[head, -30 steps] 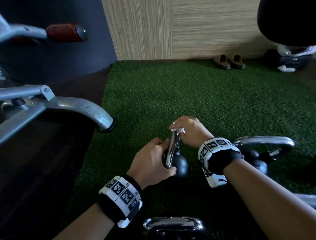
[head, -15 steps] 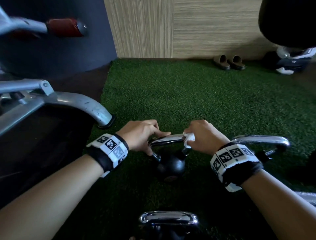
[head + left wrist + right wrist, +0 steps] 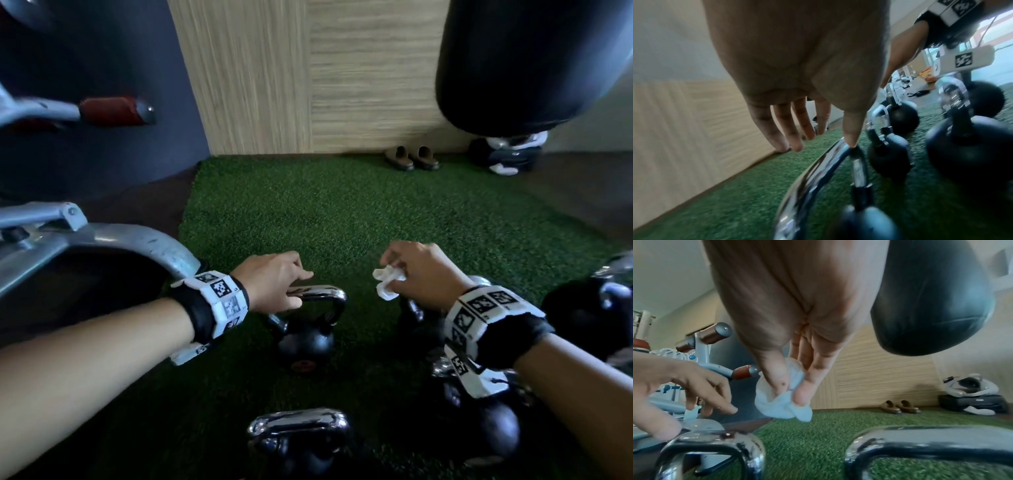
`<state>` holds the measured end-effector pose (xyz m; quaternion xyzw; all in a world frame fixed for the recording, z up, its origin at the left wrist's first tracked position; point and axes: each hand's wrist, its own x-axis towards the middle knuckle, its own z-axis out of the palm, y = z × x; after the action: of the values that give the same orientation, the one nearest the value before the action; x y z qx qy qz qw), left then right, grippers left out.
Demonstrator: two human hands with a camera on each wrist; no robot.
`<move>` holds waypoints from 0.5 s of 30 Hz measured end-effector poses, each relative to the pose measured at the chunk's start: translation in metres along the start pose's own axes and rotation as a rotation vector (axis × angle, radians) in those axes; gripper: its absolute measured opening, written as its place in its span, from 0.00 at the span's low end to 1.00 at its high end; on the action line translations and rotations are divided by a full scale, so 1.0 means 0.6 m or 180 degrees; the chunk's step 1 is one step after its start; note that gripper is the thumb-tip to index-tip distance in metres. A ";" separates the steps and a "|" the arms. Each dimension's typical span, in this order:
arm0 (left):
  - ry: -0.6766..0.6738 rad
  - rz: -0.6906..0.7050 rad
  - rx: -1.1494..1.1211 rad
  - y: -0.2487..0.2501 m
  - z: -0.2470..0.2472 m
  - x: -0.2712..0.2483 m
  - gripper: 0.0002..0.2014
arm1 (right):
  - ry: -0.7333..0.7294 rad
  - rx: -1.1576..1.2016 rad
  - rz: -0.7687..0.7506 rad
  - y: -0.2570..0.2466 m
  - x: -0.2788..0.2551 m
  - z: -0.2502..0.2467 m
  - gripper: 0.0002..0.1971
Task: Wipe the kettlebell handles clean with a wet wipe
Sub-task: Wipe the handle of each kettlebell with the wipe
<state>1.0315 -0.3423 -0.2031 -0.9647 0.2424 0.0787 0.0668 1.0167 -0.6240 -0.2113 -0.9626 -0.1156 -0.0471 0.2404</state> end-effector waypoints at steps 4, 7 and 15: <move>-0.0378 0.0170 -0.0216 0.076 -0.059 0.005 0.21 | 0.0235 -0.0185 0.0242 0.046 -0.063 -0.090 0.09; -0.0468 0.0102 -0.0707 0.116 -0.061 0.054 0.20 | 0.0595 -0.0228 0.0397 0.076 -0.115 -0.146 0.08; -0.0548 -0.0775 -0.2104 0.234 0.072 0.219 0.12 | 0.1101 -0.0604 0.0614 0.134 -0.207 -0.184 0.17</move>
<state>1.0734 -0.5178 -0.2820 -0.9458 0.0807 0.2253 -0.2197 0.9123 -0.7699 -0.1685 -0.9651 0.0249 -0.1990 0.1683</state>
